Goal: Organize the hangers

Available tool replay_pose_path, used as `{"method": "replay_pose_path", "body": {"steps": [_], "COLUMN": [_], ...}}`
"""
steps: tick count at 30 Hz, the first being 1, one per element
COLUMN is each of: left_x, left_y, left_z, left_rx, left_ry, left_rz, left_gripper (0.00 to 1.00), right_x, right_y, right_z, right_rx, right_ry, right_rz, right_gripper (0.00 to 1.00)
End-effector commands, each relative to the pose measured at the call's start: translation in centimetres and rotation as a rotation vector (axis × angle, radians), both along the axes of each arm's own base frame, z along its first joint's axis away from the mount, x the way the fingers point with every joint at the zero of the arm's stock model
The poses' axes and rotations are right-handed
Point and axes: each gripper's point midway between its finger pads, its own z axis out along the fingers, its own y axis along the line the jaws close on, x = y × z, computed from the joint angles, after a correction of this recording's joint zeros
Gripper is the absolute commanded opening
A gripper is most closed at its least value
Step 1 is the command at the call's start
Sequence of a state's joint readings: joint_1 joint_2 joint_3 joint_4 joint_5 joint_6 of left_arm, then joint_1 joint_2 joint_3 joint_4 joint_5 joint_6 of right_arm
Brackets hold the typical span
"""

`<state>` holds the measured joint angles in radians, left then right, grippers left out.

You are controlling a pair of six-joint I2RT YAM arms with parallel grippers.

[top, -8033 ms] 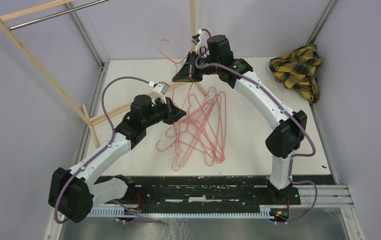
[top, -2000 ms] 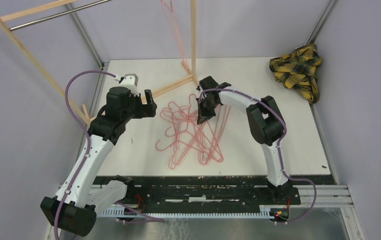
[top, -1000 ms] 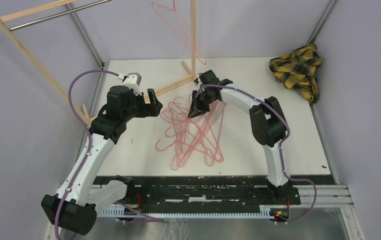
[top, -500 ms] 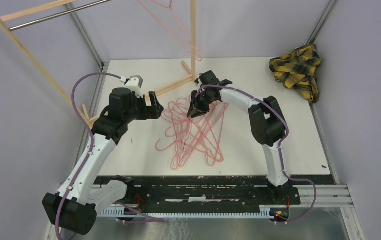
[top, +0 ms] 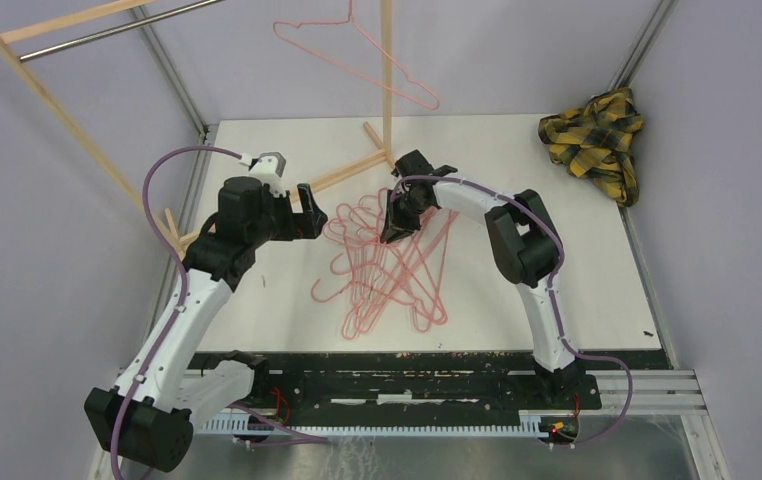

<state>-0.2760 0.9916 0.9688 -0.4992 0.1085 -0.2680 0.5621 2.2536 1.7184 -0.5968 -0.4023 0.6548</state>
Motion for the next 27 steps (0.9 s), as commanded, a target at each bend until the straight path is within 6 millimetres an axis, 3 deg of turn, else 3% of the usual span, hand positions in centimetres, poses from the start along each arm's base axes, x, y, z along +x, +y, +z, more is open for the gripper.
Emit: {"method": "replay_pose_path", "body": {"steps": [1, 5, 8, 15, 19, 23, 27], "left_x": [0.4, 0.5, 0.5, 0.0, -0.8, -1.5, -1.9], "left_y": [-0.3, -0.6, -1.0, -3.5, -5.5, -7.1, -7.4], "left_z": [1.2, 1.4, 1.4, 2.5, 3.4, 4.1, 4.4], "left_rx": [-0.044, -0.051, -0.058, -0.139, -0.215, -0.305, -0.336], "left_ry": [-0.031, -0.033, -0.033, -0.060, -0.076, -0.088, -0.120], "left_rz": [0.007, -0.005, -0.025, -0.163, -0.271, -0.349, -0.370], "left_gripper": [1.00, 1.00, 1.00, 0.96, 0.94, 0.93, 0.94], "right_x": [1.3, 1.1, 1.1, 1.1, 1.3, 2.2, 3.4], "right_y": [0.3, 0.2, 0.1, 0.1, 0.9, 2.8, 5.1], "right_z": [0.4, 1.0, 3.4, 14.9, 19.8, 21.5, 22.9], "right_rx": [-0.004, 0.005, 0.023, 0.156, 0.252, 0.365, 0.484], "right_ry": [-0.052, -0.060, -0.096, -0.241, -0.292, -0.272, -0.245], "right_rz": [-0.003, 0.003, -0.007, -0.077, -0.097, -0.124, -0.146], "right_gripper": [0.25, 0.15, 0.04, 0.01, 0.01, 0.01, 0.01]}}
